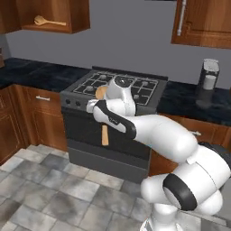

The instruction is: Organize the utensils by type. Pick up the wooden spoons from the counter and place them in the open cabinet. Then pick up the metallic utensils from the counter and place them in the open drawer.

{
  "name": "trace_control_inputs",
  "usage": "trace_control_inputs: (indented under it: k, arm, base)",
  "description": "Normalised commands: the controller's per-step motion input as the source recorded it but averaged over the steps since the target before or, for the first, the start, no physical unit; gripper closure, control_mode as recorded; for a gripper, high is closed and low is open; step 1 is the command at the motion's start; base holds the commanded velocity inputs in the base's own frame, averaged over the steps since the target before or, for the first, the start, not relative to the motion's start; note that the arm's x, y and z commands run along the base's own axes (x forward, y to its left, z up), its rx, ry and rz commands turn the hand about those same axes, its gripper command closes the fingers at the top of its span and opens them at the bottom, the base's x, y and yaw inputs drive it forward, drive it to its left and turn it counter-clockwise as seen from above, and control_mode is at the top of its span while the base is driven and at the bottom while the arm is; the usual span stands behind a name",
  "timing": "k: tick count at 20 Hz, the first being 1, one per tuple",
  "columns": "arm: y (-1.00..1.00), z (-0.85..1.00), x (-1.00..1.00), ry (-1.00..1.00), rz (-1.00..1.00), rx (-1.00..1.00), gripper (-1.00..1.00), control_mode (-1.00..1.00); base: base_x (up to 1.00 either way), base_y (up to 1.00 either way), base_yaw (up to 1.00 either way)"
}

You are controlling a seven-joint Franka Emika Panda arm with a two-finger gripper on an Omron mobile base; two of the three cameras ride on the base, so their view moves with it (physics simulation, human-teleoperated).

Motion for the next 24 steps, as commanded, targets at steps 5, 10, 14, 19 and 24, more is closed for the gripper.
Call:
trace_control_inputs:
  k: [5,10,14,19,24]
  arm:
    - [0.00,0.00,0.00,0.00,0.00,0.00,1.00,1.00]
    - [0.00,0.00,0.00,0.00,0.00,0.00,1.00,1.00]
    - [0.00,0.00,0.00,0.00,0.00,0.00,1.00,1.00]
    - [0.00,0.00,0.00,0.00,0.00,0.00,1.00,1.00]
    - [0.00,0.00,0.00,0.00,0.00,0.00,1.00,1.00]
  base:
    - [1.00,0.55,-0.20]
    - [0.96,0.56,-0.31]
    - [0.88,0.58,-0.41]
    - [0.66,0.87,-0.21]
    - [0.58,0.98,-0.14]
